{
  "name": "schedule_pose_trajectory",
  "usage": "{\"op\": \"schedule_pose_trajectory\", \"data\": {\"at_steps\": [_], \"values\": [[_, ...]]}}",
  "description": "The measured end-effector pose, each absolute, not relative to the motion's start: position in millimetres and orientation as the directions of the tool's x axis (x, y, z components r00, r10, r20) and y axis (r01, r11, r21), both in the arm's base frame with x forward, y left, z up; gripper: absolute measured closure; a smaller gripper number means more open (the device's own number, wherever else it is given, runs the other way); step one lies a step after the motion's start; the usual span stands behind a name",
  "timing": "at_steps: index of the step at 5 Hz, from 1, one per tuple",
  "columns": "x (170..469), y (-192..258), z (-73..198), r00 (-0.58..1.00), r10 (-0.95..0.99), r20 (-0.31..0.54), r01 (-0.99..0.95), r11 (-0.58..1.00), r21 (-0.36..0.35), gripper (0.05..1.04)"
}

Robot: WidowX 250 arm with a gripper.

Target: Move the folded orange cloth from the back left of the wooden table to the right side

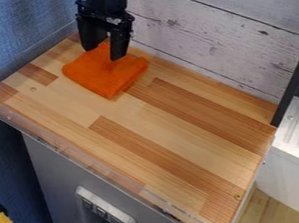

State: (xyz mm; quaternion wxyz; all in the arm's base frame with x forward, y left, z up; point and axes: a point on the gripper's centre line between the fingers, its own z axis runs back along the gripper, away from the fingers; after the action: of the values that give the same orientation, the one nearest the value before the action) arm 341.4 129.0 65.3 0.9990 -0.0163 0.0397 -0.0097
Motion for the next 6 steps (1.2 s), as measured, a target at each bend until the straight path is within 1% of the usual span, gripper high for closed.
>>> {"op": "schedule_pose_trajectory", "data": {"at_steps": [1, 2, 3, 4, 5, 6], "values": [[344.2, 130.7, 64.7, 0.997, -0.046, -0.058, 0.045, 0.999, -0.027, 0.418], [349.4, 132.1, 53.5, 0.995, -0.084, -0.045, 0.083, 0.996, -0.023, 0.720], [355.7, 133.9, 46.5, 0.991, -0.136, -0.016, 0.135, 0.991, -0.010, 0.930], [362.4, 131.3, 37.0, 0.981, -0.193, 0.002, 0.193, 0.981, 0.000, 1.018], [368.2, 128.5, 26.6, 0.968, -0.250, 0.020, 0.250, 0.968, 0.009, 1.024], [367.5, 128.5, 19.2, 0.957, -0.289, 0.028, 0.289, 0.957, 0.017, 1.024]]}}
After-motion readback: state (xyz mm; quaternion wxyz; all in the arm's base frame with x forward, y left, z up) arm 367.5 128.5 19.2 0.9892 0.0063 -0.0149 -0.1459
